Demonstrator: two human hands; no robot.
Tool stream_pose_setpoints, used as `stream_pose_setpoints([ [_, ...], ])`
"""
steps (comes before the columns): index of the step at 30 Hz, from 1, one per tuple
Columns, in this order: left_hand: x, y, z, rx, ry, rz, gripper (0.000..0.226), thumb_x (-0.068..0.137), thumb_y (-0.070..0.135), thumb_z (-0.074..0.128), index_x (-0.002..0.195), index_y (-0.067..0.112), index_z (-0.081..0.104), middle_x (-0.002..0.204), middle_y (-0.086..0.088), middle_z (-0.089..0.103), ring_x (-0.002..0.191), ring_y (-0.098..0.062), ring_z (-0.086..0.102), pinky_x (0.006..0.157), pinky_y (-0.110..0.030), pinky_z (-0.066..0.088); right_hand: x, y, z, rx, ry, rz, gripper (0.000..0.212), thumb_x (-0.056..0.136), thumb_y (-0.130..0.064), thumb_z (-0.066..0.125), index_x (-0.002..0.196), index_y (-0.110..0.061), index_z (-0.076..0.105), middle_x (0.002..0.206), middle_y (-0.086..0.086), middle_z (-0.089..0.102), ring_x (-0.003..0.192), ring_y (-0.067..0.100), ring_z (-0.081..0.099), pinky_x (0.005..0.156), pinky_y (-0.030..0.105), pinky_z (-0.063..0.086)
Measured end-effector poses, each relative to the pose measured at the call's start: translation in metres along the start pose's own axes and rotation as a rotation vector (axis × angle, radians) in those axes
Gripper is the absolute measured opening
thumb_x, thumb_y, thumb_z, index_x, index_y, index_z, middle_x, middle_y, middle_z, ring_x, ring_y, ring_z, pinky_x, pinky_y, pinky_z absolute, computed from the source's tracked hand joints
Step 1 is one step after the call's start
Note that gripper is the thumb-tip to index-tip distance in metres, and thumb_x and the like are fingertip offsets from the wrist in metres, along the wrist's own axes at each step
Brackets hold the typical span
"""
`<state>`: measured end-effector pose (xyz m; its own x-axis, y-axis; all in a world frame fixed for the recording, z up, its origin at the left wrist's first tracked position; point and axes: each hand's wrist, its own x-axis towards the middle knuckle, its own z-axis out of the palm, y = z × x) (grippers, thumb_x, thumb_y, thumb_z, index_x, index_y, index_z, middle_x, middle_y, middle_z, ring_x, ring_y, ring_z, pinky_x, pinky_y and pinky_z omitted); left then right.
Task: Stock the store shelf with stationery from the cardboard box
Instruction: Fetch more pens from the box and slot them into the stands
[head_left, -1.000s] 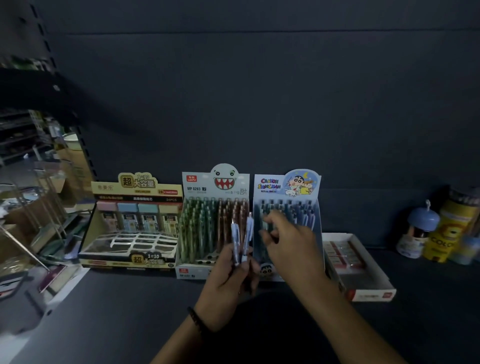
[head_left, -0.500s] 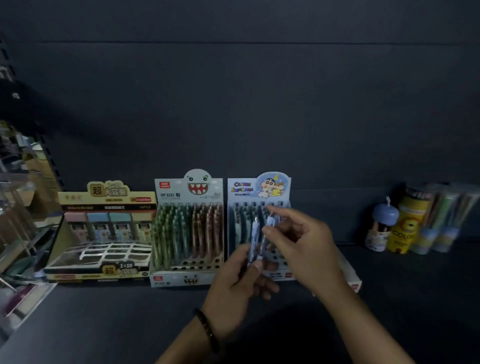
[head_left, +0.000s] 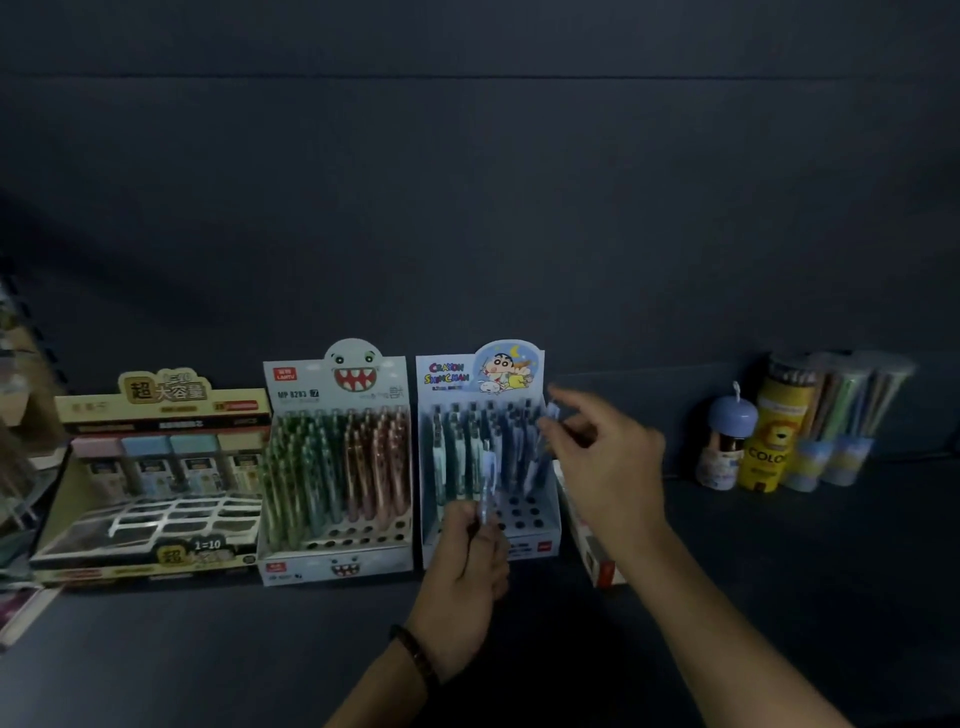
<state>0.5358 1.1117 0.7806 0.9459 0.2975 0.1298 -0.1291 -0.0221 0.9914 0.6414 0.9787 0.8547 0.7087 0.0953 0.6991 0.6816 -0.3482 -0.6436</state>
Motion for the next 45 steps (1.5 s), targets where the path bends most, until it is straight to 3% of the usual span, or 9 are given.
stream_pose_setpoints([
  [8, -0.004, 0.007, -0.008, -0.014, -0.024, 0.061, 0.017, 0.113, 0.021, 0.039, 0.119, 0.01, 0.05, 0.088, -0.014, 0.069, 0.067, -0.03, 0.056, 0.065, -0.042, 0.047, -0.002, 0.009, 0.026, -0.08, -0.061, -0.062, 0.035, 0.088, -0.015, 0.085, 0.121, -0.026, 0.08, 0.088, -0.003, 0.081, 0.075, 0.003, 0.07, 0.079, -0.003, 0.044],
  [12, -0.002, 0.004, -0.009, -0.029, -0.033, 0.049, 0.02, 0.112, 0.025, 0.04, 0.127, 0.015, 0.049, 0.091, -0.018, 0.072, 0.06, -0.032, 0.057, 0.063, -0.044, 0.052, -0.005, 0.01, 0.028, -0.165, -0.209, 0.001, 0.024, 0.095, -0.021, 0.076, 0.118, -0.029, 0.08, 0.089, -0.003, 0.081, 0.074, 0.012, 0.073, 0.076, 0.03, 0.063],
  [17, -0.001, -0.001, -0.008, -0.012, -0.012, 0.076, 0.021, 0.113, 0.019, 0.037, 0.13, 0.017, 0.049, 0.091, -0.016, 0.071, 0.059, -0.026, 0.053, 0.062, -0.04, 0.045, -0.006, 0.001, 0.017, -0.143, -0.241, 0.026, 0.03, 0.103, -0.021, 0.063, 0.128, -0.032, 0.076, 0.096, -0.009, 0.081, 0.073, 0.006, 0.071, 0.077, 0.029, 0.061],
  [21, -0.003, 0.001, -0.008, -0.015, -0.023, 0.093, 0.024, 0.113, 0.013, 0.036, 0.132, 0.017, 0.051, 0.096, -0.015, 0.069, 0.061, -0.026, 0.052, 0.061, -0.037, 0.044, -0.012, -0.006, 0.005, 0.036, -0.136, 0.092, 0.036, 0.1, -0.025, 0.066, 0.133, -0.039, 0.071, 0.077, -0.012, 0.075, 0.069, 0.006, 0.07, 0.072, 0.029, 0.059],
  [26, -0.007, 0.003, -0.006, 0.035, -0.022, 0.129, 0.029, 0.113, 0.013, 0.036, 0.134, 0.02, 0.054, 0.096, -0.016, 0.068, 0.061, -0.028, 0.056, 0.06, -0.039, 0.048, -0.025, -0.018, -0.004, 0.255, -0.322, 0.119, 0.041, 0.093, -0.022, 0.08, 0.129, -0.04, 0.072, 0.089, -0.013, 0.075, 0.086, 0.008, 0.073, 0.079, 0.025, 0.059],
  [31, -0.011, 0.005, -0.006, -0.002, -0.034, 0.094, 0.03, 0.11, 0.012, 0.046, 0.134, 0.025, 0.057, 0.105, -0.011, 0.073, 0.077, -0.032, 0.074, 0.07, -0.04, 0.059, -0.022, -0.017, -0.004, 0.314, -0.22, 0.163, 0.043, 0.091, -0.006, 0.078, 0.123, -0.035, 0.075, 0.079, -0.007, 0.078, 0.074, 0.01, 0.075, 0.072, 0.029, 0.059],
  [37, -0.013, 0.003, -0.009, 0.358, 0.118, 0.318, 0.035, 0.101, 0.001, 0.06, 0.12, 0.031, 0.06, 0.106, 0.012, 0.068, 0.095, -0.014, 0.071, 0.08, -0.031, 0.061, 0.001, -0.006, -0.022, 0.236, 0.036, 0.145, 0.047, 0.089, -0.007, 0.079, 0.123, -0.038, 0.072, 0.075, -0.009, 0.078, 0.072, 0.011, 0.076, 0.077, 0.039, 0.064],
  [40, -0.009, -0.002, -0.013, 0.676, 0.115, 0.523, 0.033, 0.097, 0.005, 0.065, 0.114, 0.033, 0.065, 0.113, 0.022, 0.063, 0.11, -0.004, 0.062, 0.094, -0.019, 0.05, 0.003, 0.0, -0.018, 0.076, 0.067, 0.07, 0.045, 0.089, -0.01, 0.079, 0.126, -0.036, 0.074, 0.074, -0.017, 0.074, 0.074, 0.001, 0.074, 0.081, 0.025, 0.061],
  [45, -0.006, -0.009, -0.007, 0.958, -0.135, 0.583, 0.041, 0.092, 0.012, 0.06, 0.128, 0.03, 0.065, 0.133, 0.016, 0.058, 0.133, -0.007, 0.047, 0.117, -0.022, 0.033, 0.0, 0.007, 0.003, -0.09, 0.031, -0.001, 0.04, 0.087, -0.01, 0.079, 0.122, -0.03, 0.078, 0.074, -0.017, 0.073, 0.073, -0.002, 0.071, 0.078, 0.003, 0.049],
])
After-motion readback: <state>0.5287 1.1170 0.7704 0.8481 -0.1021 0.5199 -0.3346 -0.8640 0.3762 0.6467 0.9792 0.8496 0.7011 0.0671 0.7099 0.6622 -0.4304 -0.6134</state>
